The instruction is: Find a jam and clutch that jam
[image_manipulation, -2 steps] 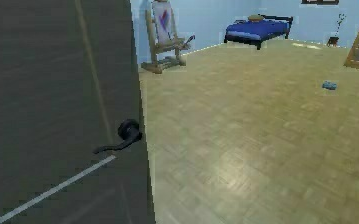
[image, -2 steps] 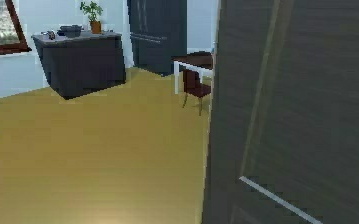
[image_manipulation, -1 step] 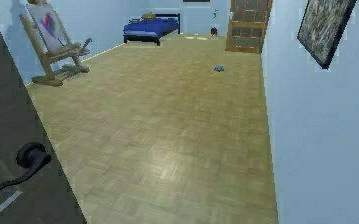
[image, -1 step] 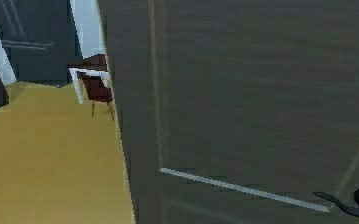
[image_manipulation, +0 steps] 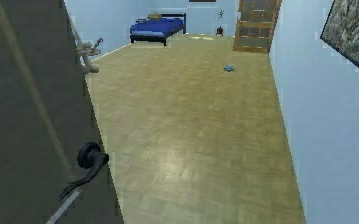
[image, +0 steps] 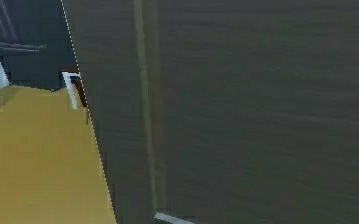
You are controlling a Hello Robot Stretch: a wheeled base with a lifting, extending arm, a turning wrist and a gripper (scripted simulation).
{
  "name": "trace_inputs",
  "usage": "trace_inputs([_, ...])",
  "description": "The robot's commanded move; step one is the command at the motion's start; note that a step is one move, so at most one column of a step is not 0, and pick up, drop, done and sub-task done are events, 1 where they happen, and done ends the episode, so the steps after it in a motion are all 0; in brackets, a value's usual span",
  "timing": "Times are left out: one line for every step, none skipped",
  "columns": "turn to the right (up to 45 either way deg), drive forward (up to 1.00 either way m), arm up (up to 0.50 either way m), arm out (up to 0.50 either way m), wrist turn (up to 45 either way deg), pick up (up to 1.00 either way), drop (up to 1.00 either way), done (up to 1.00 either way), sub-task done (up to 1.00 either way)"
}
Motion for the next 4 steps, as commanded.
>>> trace_inputs([-45.0, 0.00, 0.00, 0.00, 0.0, 0.00, 0.00, 0.00, 0.00])
trace_inputs([-21.0, 0.00, 0.00, 0.00, 0.0, 0.00, 0.00, 0.00, 0.00])
trace_inputs([0.0, 1.00, 0.00, 0.00, 0.0, 0.00, 0.00, 0.00, 0.00])
trace_inputs([-3.0, 0.00, 0.00, 0.00, 0.0, 0.00, 0.00, 0.00, 0.00])
